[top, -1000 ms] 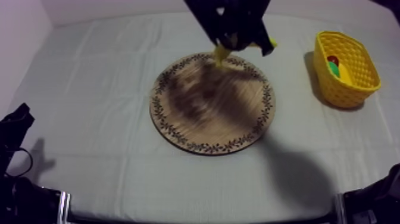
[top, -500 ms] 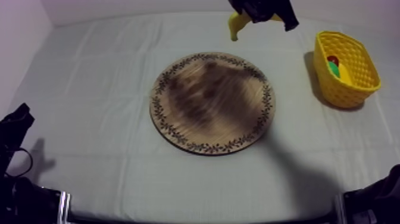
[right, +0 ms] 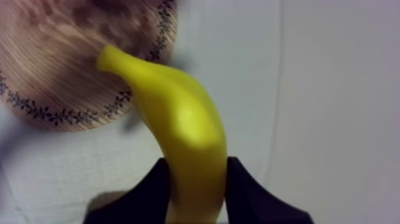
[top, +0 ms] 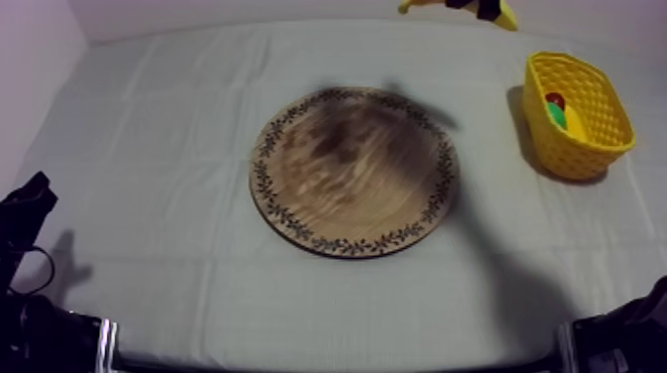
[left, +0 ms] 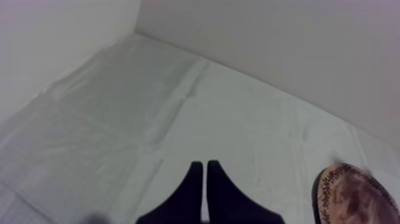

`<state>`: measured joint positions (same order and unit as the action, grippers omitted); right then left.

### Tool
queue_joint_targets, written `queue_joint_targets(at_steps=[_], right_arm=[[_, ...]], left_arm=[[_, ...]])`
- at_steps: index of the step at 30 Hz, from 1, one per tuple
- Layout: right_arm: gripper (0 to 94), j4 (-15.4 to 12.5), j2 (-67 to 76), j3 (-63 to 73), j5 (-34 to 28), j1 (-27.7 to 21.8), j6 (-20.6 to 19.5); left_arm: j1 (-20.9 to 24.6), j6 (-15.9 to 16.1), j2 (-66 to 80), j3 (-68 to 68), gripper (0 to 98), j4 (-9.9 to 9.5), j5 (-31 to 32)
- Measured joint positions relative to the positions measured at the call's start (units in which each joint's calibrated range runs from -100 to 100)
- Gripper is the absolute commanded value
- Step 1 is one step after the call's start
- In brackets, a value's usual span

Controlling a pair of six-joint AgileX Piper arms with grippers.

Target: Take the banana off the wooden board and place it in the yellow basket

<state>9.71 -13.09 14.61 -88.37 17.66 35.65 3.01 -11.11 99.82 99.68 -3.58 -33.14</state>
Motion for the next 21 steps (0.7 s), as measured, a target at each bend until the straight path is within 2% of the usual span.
queue_joint_targets(at_steps=[9, 21], right_arm=[[23.2, 1.7, -2.0, 3.9, -2.1, -4.9, -6.0], [23.5, 1.7, -3.7, 5.7, -4.9, -13.0, -12.3]], left_arm=[[0.0, 0.0, 0.0, 0.0, 0.1, 0.0, 0.0], [0.0, 0.0, 0.0, 0.0, 0.1, 0.0, 0.0]])
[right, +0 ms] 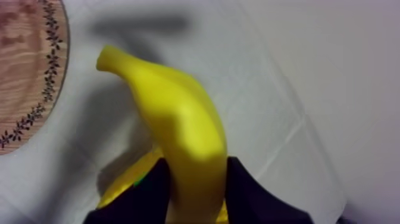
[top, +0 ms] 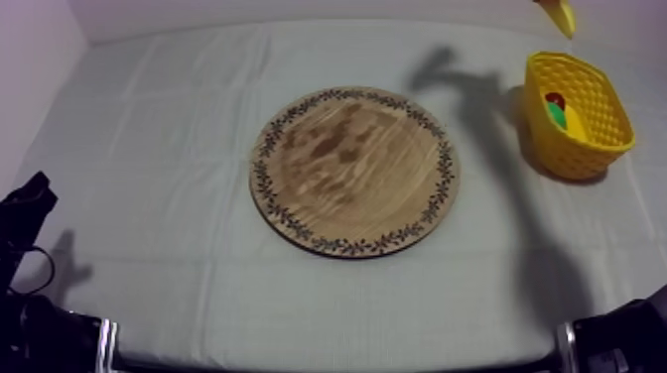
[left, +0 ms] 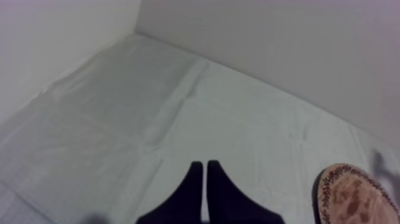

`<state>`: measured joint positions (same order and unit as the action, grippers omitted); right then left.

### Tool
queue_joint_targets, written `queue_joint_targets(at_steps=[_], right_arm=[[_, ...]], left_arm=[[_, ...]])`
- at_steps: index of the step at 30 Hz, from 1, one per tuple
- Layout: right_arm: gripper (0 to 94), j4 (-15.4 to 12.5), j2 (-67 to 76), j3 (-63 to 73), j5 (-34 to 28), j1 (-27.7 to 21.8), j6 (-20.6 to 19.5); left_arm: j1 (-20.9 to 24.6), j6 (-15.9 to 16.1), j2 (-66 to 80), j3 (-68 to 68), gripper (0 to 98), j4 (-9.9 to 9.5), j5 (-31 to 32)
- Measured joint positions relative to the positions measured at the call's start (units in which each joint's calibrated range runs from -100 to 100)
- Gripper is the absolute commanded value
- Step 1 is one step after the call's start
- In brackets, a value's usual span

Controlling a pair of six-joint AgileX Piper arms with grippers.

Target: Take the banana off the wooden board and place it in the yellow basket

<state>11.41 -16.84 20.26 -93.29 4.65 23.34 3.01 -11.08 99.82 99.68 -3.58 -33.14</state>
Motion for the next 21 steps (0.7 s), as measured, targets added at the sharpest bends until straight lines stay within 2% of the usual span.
queue_joint_targets(at_steps=[13, 21], right_arm=[[22.8, 0.1, -0.2, -2.5, -2.0, -7.3, -5.7], [22.4, 0.1, 1.3, -6.1, -2.8, -11.5, -6.7]], left_arm=[[0.0, 0.0, 0.0, 0.0, 0.1, 0.0, 0.0], [0.0, 0.0, 0.0, 0.0, 0.1, 0.0, 0.0]])
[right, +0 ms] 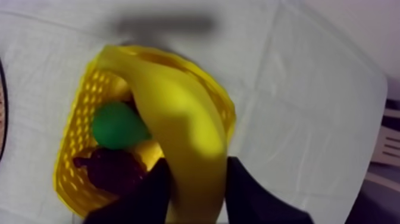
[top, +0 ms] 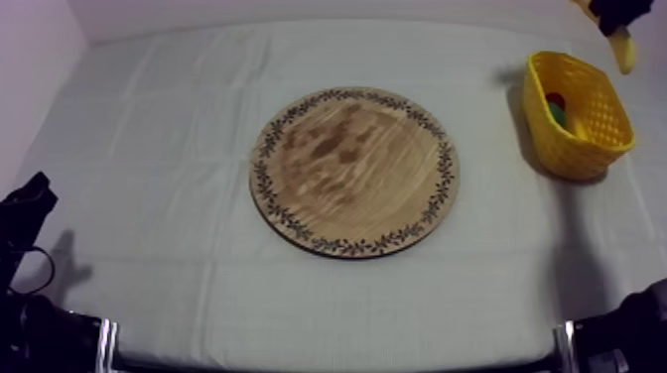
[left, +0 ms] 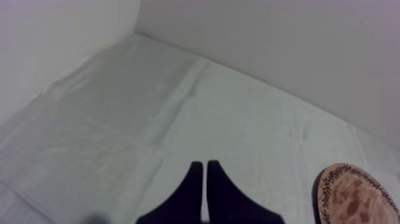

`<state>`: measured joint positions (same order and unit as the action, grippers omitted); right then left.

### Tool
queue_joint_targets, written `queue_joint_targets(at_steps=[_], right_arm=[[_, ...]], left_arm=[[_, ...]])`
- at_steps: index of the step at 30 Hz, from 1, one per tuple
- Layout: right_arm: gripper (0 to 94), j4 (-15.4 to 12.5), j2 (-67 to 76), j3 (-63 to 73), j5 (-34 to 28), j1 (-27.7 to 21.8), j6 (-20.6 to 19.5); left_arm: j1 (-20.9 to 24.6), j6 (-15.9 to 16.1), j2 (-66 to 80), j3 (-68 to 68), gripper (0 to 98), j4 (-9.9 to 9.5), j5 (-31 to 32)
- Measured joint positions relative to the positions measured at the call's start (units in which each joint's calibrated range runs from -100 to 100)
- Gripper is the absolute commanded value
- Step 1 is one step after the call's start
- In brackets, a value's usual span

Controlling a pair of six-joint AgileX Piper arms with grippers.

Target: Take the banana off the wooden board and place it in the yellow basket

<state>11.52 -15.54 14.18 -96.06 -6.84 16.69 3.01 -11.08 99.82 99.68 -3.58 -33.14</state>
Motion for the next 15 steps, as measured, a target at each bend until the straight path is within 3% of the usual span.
queue_joint_targets(at_steps=[15], right_arm=[[21.7, -1.0, -0.6, -8.7, 2.9, -0.3, -1.6]], left_arm=[[0.0, 0.0, 0.0, 0.0, 0.1, 0.0, 0.0]])
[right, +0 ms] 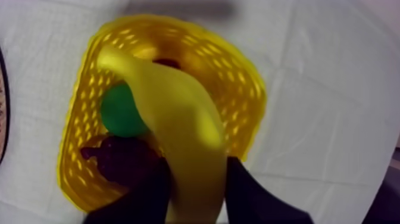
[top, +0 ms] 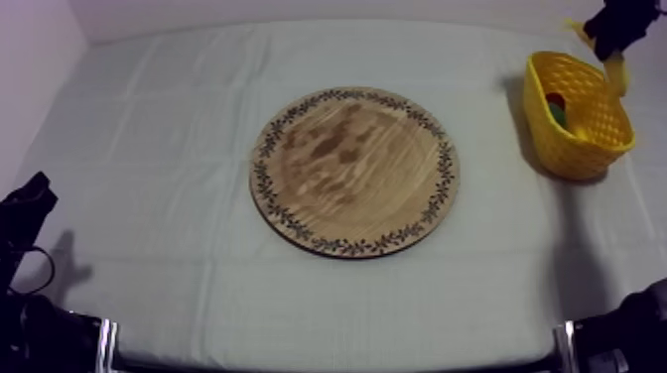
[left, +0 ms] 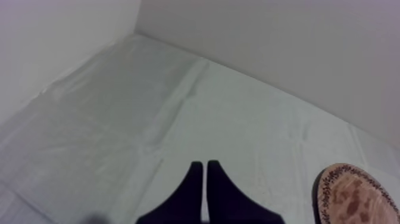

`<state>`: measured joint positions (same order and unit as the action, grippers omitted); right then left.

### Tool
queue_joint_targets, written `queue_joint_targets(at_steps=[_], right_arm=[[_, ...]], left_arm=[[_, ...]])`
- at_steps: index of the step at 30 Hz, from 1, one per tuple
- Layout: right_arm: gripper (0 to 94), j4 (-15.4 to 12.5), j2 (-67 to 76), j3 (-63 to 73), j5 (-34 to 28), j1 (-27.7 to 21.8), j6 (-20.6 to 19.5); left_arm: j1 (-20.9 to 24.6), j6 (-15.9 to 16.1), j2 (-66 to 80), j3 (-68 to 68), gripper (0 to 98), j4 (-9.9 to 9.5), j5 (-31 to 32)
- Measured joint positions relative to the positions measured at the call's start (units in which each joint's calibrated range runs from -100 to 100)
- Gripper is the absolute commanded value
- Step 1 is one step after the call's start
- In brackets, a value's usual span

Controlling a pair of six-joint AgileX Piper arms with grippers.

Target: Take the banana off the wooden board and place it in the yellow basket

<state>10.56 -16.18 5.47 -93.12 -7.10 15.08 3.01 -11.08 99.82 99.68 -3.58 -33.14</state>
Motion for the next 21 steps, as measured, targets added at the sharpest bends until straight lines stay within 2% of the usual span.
queue_joint_targets(at_steps=[8, 13, 16, 21], right_arm=[[22.3, -0.3, -5.1, -5.4, 4.5, -0.3, -1.2], [26.3, -0.5, -8.9, -8.0, 7.4, -0.4, -1.7], [36.1, -0.7, -10.5, -8.9, 8.7, -0.5, -1.8], [62.0, -0.9, -11.4, -8.9, 9.6, -0.7, -1.9]], left_arm=[[0.0, 0.0, 0.0, 0.0, 0.1, 0.0, 0.0], [0.0, 0.0, 0.0, 0.0, 0.1, 0.0, 0.0], [0.0, 0.0, 0.0, 0.0, 0.1, 0.0, 0.0], [0.0, 0.0, 0.0, 0.0, 0.1, 0.0, 0.0]])
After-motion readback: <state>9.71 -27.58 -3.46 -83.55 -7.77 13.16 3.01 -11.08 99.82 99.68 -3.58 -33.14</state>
